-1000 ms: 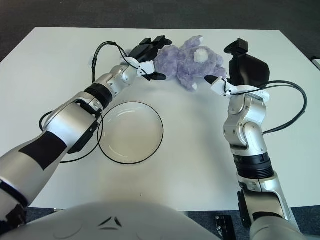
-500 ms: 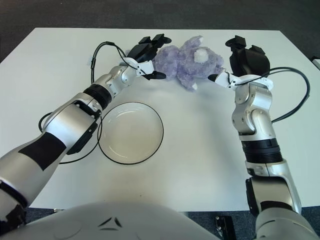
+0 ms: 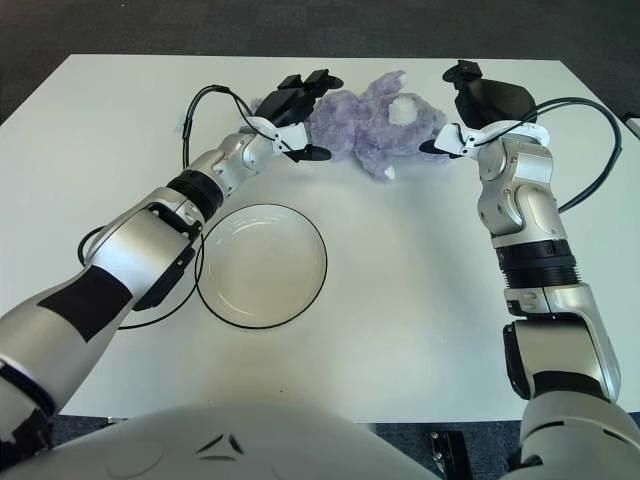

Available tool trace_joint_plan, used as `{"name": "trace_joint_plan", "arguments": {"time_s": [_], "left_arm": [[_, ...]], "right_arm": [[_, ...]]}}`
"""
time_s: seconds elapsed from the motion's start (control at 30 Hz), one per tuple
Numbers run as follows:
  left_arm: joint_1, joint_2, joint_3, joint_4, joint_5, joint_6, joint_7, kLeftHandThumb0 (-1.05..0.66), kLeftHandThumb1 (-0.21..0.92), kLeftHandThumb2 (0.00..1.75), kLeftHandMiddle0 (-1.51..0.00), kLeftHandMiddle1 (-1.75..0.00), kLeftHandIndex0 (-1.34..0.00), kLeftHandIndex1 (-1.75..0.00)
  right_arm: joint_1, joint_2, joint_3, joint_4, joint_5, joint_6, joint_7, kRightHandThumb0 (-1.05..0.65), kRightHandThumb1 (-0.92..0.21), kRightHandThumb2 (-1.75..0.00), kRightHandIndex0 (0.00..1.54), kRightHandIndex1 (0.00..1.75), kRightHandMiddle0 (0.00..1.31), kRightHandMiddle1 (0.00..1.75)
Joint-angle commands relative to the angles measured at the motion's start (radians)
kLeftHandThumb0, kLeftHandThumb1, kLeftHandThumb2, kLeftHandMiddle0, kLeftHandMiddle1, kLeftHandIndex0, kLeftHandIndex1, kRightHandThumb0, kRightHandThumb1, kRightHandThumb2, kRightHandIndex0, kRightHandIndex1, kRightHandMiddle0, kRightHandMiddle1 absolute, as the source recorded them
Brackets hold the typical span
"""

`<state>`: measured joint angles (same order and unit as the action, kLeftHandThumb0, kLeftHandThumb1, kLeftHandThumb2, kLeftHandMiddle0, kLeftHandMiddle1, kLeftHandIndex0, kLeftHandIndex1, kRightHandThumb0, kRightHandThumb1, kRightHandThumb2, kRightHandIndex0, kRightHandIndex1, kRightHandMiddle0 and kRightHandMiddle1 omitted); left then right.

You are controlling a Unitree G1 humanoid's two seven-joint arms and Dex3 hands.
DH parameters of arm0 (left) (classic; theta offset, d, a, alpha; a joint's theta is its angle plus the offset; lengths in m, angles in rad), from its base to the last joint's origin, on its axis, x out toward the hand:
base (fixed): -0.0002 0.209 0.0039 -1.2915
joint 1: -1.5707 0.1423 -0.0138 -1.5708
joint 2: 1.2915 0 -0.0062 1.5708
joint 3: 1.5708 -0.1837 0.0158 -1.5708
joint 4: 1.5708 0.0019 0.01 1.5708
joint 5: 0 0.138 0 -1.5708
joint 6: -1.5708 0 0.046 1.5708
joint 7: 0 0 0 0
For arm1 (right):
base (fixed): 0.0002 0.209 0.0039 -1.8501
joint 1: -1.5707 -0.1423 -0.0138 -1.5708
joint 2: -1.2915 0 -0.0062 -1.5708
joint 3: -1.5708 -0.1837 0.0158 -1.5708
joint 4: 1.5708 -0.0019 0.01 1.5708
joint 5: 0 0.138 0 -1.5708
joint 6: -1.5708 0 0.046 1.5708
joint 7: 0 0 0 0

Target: Put the doll into the plate.

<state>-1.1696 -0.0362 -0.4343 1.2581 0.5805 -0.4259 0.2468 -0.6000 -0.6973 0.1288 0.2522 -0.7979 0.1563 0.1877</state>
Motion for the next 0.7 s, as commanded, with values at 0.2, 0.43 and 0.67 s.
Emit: {"name": "trace_joint_plan", "arguments": {"time_s": [0.2,0.43,0.67], "left_arm": [[0.014,0.003,0.016,-0.013,-0.021,0.009,-0.01,-0.76,0.41,0.73,-0.06,-1.03,0.0,-0.83],[0.016,0.005,0.017,-0.016,-0.028,0.017,-0.017,-0.73,0.39,0.75,-0.04,-1.09,0.0,-0.81],[0.019,0.004,0.027,-0.02,-0.036,0.022,-0.023,-0.7,0.35,0.79,-0.05,-1.03,0.0,-0.82]], "right_arm": [[-0.102,-0.006,0.052,0.12,0.007,-0.012,0.038,-0.98,-0.67,-0.37,1.13,1.75,0.0,0.69],[-0.146,0.012,0.063,0.206,0.04,-0.027,0.031,-0.99,-0.71,-0.35,1.11,1.75,0.0,0.72],[-0.172,0.019,0.083,0.254,0.06,-0.029,0.05,-0.99,-0.72,-0.32,0.96,1.75,0.0,0.7]]}}
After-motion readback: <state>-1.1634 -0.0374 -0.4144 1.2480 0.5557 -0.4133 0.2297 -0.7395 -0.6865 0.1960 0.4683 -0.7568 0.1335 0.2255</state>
